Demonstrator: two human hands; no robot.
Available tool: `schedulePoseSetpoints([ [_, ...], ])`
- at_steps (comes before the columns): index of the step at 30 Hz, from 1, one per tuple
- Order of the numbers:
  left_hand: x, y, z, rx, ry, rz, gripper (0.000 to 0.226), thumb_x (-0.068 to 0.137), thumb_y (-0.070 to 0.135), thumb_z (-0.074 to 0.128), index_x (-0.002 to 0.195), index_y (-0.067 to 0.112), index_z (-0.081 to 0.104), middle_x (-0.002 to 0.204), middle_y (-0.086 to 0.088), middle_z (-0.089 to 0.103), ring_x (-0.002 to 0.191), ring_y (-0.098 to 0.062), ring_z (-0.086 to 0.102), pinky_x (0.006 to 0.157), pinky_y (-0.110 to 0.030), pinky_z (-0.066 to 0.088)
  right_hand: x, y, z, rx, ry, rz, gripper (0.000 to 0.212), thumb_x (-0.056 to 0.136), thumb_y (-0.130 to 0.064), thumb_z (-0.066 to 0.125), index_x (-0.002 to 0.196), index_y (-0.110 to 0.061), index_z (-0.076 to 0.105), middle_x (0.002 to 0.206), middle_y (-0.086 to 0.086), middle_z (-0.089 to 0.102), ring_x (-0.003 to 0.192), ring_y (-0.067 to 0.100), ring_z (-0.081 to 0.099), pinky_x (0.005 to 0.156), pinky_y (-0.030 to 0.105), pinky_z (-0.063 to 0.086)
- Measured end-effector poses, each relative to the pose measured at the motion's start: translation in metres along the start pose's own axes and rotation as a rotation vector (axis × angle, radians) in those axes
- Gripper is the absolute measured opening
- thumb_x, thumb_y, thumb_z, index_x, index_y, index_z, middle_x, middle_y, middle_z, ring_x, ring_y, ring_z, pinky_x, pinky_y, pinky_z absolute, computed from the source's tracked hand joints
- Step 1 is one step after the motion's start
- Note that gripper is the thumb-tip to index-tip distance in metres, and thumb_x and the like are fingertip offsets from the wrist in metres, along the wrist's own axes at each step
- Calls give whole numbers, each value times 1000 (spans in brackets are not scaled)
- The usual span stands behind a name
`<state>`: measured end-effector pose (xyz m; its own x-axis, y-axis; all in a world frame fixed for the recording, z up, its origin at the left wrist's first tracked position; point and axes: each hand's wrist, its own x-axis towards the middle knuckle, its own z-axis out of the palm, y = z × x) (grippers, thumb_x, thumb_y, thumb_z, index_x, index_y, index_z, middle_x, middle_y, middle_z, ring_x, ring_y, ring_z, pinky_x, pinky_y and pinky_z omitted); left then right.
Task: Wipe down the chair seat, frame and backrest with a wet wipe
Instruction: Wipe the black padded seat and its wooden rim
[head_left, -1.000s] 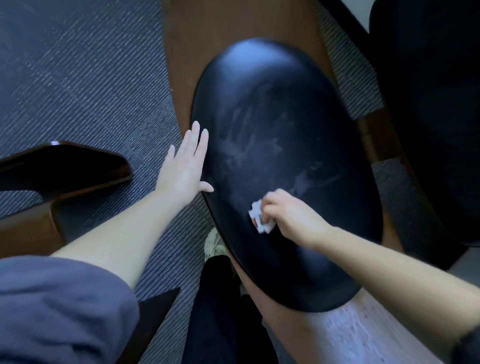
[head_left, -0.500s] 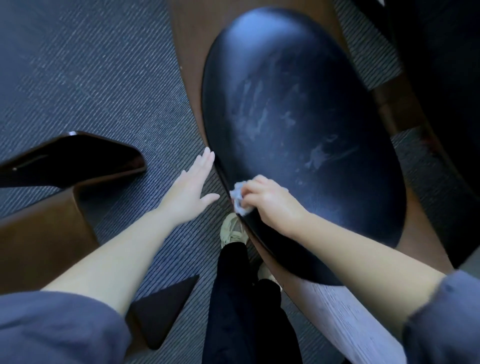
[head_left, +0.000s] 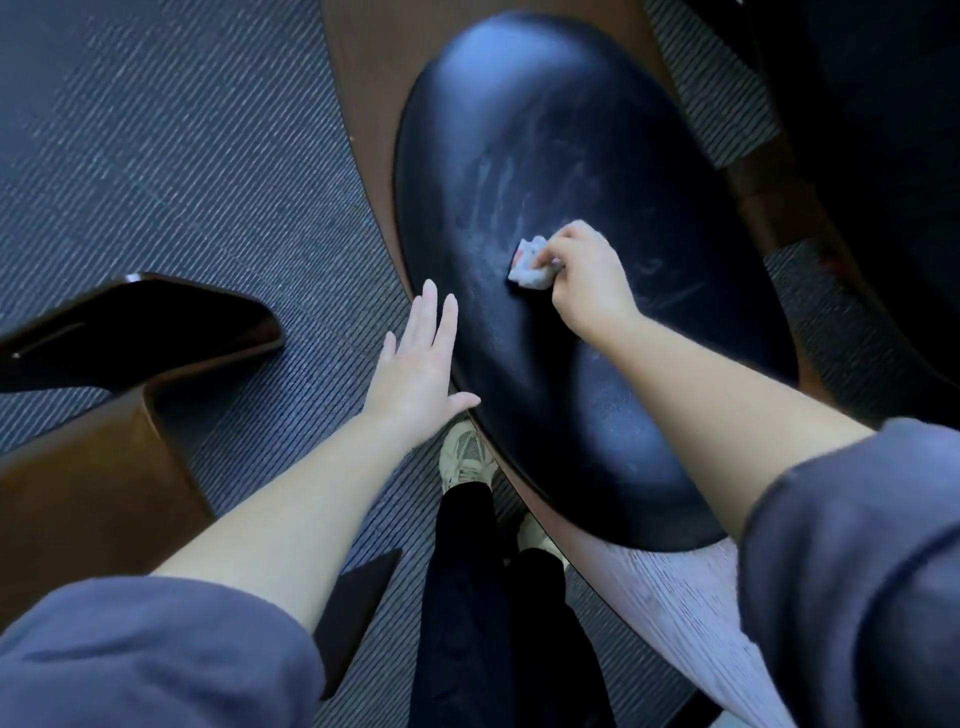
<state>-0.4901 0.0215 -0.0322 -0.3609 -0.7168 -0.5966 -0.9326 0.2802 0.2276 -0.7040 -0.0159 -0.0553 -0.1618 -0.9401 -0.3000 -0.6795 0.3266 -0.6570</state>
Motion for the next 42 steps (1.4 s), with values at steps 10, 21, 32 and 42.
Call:
schedulePoseSetpoints([
  [10,6,29,-24,281,-67,66,108,87,59,58,153,6,-9,159,-19,-22,148,-33,-15,120,-51,6,-139,73,-62,-322,-649,-313,33,52,8,56,64,-23,59,83,-6,58,76,14,44,59,36,49],
  [21,67,82,-6,461,-66,243,116,78,75,52,154,14,-10,159,-16,-24,148,-34,-18,116,-58,0,-3,69,-29,11,39,291,22,75,-3,52,83,-17,66,102,-3,55,96,16,46,77,32,44],
  [32,66,148,-43,423,-364,249,111,81,62,64,155,17,-5,161,-11,-20,149,-31,-16,119,-55,8,-143,119,-116,-97,-306,52,28,65,5,48,68,-11,71,79,1,63,80,25,56,67,27,43],
  [42,69,236,28,426,-428,406,116,75,63,68,153,33,-13,159,-8,-28,147,-32,-22,112,-69,7,-142,265,-156,-55,300,705,29,84,-8,52,85,-28,73,83,10,63,78,21,60,64,24,45],
])
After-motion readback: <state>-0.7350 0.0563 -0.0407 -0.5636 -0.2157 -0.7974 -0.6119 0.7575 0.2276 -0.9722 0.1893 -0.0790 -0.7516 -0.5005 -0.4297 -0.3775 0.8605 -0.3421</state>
